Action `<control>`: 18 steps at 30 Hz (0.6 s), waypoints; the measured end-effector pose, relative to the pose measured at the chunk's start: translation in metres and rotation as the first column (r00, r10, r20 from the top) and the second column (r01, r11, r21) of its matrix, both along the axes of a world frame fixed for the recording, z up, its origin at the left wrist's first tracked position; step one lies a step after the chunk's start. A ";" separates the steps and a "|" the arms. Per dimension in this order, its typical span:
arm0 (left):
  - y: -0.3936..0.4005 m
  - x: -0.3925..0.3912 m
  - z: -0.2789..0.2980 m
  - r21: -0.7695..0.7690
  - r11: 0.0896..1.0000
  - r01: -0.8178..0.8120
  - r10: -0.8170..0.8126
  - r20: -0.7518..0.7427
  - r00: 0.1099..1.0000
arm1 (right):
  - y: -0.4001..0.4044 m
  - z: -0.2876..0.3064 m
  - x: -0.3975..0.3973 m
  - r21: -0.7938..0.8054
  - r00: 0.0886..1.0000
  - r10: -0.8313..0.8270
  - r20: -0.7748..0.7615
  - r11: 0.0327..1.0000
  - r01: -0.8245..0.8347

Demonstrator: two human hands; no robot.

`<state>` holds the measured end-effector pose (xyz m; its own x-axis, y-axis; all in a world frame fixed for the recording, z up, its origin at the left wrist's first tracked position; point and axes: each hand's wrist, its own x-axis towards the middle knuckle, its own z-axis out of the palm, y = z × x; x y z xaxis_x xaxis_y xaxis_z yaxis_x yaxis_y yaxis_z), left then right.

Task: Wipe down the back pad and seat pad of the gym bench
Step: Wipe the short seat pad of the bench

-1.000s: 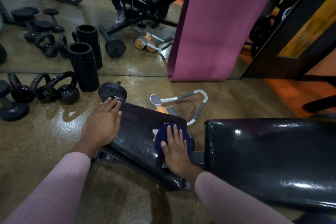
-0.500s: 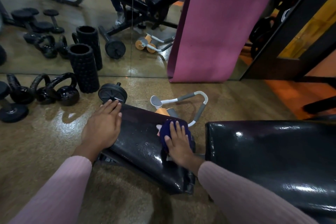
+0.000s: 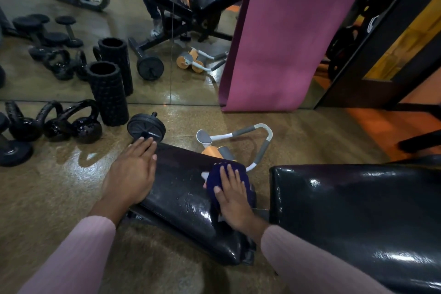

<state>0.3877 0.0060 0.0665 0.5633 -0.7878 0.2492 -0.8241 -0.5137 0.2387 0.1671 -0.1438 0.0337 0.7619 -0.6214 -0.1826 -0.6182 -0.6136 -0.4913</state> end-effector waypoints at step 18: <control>-0.001 -0.003 0.002 -0.003 1.000 -0.011 0.011 0.025 1.000 | -0.020 -0.012 -0.044 0.080 0.991 0.055 0.122 0.995 -0.065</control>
<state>0.3848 0.0055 0.0687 0.5651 -0.7812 0.2652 -0.8243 -0.5219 0.2192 0.1232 -0.1639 0.0221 0.8168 -0.5602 -0.1379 -0.5155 -0.6013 -0.6106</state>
